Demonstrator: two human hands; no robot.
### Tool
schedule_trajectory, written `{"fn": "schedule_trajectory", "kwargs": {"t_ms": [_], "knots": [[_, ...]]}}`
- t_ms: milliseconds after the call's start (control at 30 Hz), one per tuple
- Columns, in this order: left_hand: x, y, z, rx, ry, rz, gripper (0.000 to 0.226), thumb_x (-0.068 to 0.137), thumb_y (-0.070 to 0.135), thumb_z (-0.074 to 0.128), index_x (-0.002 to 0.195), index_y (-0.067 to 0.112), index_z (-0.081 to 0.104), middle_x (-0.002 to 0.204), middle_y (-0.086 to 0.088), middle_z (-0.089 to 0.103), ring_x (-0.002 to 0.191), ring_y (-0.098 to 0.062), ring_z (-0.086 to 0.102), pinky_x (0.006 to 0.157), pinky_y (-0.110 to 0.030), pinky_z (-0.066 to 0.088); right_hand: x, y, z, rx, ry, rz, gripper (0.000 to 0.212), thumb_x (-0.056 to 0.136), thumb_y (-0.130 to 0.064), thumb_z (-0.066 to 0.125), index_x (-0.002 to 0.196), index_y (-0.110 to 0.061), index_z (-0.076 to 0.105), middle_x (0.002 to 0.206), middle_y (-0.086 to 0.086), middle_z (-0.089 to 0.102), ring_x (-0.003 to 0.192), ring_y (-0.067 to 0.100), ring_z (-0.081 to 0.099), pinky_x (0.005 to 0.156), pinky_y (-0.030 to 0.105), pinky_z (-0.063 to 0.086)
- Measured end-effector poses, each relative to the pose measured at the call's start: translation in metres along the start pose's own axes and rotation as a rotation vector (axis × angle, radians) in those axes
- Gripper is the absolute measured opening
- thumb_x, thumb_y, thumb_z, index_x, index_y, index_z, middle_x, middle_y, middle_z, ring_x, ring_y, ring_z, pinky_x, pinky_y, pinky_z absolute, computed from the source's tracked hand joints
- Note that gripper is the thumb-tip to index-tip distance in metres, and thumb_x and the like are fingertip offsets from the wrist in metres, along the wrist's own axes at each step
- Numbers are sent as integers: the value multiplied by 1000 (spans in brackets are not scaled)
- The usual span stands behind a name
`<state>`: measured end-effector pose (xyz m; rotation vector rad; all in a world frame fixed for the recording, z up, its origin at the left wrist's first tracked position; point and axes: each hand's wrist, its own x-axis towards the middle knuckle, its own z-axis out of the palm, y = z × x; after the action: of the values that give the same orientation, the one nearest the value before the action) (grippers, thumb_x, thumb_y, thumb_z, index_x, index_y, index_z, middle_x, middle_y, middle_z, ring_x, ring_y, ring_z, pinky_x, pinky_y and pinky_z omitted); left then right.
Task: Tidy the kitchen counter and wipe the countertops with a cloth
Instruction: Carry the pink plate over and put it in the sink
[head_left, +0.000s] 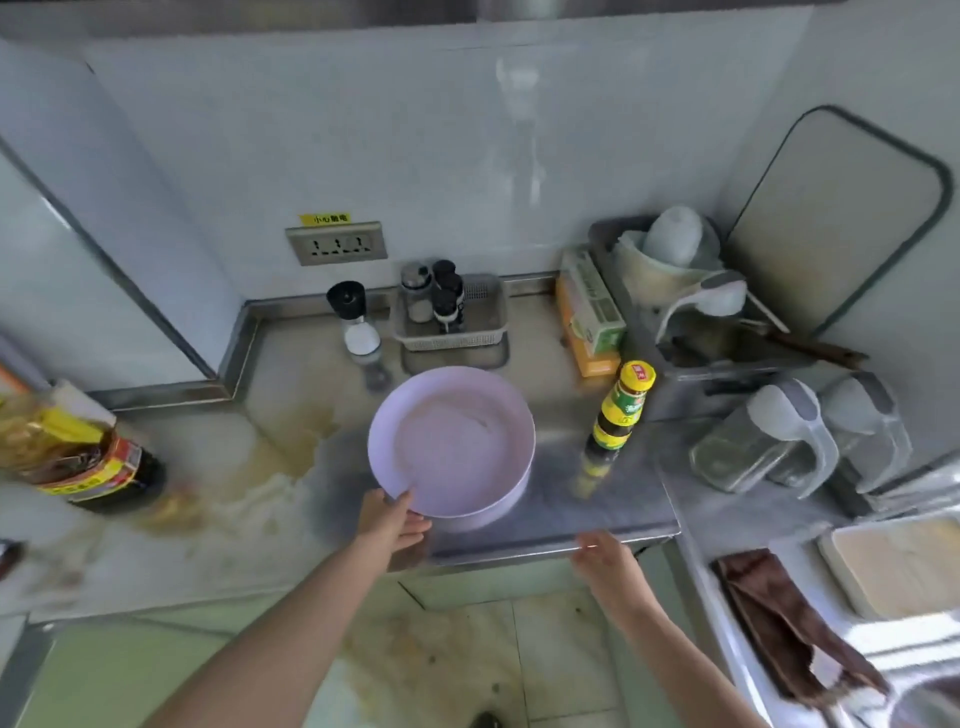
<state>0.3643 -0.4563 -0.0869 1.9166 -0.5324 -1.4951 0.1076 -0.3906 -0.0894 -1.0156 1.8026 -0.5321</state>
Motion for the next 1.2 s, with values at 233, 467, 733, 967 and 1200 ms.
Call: {"fn": "schedule_trajectory", "kwargs": {"t_ms": [233,467,733,967,1200], "knots": [[11,-8,-2,-93,7,33,11,87,8,53,97,8,48,76,-19,65,64,-27,66,61,-33,55,-3,7,6,199,71,177,14,79,-3,48,83,-12,57,74,2,59,70,20,51,60,28,35],[10,-8,-28,-169,17,93,37,89,5,49,124,11,39,113,-28,58,64,-31,67,48,-28,57,-20,-4,-2,322,108,126,17,82,0,51,90,-14,58,81,4,61,74,22,55,62,30,39],[-100,-5,-37,-24,-100,381,41,90,12,55,128,14,39,75,-5,68,48,-15,64,48,-24,55,-85,-15,-10,551,174,-50,10,92,-22,54,100,-17,59,98,7,69,76,14,65,72,28,47],[-158,-34,34,174,-398,430,33,90,2,51,118,18,43,91,-11,64,50,-13,64,45,-22,52,-157,19,-43,803,356,-100,29,95,-35,45,124,-31,49,111,-4,67,97,16,66,79,38,56],[-197,-71,112,471,-671,367,37,89,8,54,120,23,40,69,-7,70,51,-15,65,46,-27,52,-231,110,-79,987,572,180,34,85,-10,57,113,-30,57,78,-1,70,61,13,61,57,30,52]]}}
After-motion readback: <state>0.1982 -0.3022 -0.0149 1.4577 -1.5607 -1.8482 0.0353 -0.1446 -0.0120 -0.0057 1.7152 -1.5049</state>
